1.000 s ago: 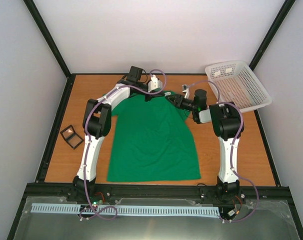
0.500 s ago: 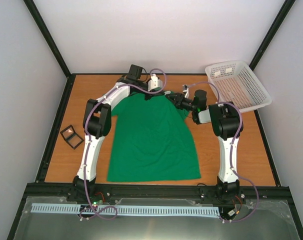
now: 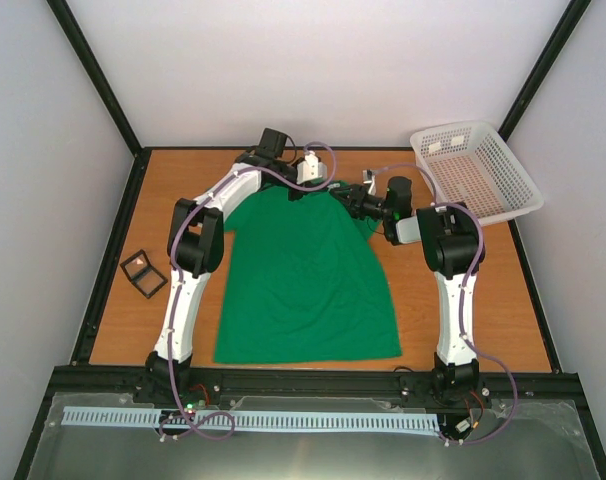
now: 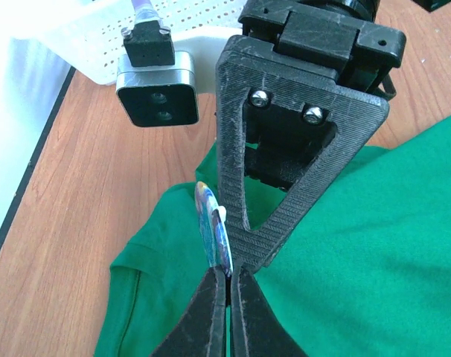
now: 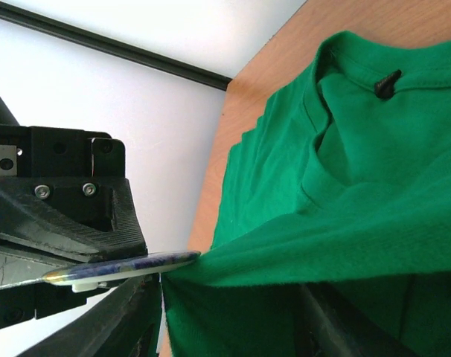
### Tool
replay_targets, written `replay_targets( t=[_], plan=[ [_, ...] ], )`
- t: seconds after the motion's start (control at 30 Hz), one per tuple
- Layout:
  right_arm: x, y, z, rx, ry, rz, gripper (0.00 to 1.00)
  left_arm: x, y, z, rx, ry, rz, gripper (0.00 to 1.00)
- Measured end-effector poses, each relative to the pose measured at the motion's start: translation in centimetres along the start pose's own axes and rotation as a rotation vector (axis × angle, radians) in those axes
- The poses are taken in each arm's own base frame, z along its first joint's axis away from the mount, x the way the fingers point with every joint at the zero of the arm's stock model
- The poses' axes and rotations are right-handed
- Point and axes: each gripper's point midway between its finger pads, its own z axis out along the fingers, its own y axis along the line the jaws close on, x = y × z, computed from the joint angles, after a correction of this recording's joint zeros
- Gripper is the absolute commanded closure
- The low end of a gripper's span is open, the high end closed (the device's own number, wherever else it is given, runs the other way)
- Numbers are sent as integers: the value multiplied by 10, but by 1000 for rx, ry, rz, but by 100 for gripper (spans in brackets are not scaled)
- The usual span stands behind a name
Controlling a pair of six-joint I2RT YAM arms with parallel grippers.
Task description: Pin the brooch onto the clothing
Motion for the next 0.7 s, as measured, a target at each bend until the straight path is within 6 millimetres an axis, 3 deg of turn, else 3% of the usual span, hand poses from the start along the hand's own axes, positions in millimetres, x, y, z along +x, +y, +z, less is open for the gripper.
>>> replay_targets(
  t=[0.7],
  plan=[
    [2, -12, 0, 46, 55, 155, 51, 12, -1, 9, -26, 75, 56, 99]
  ],
)
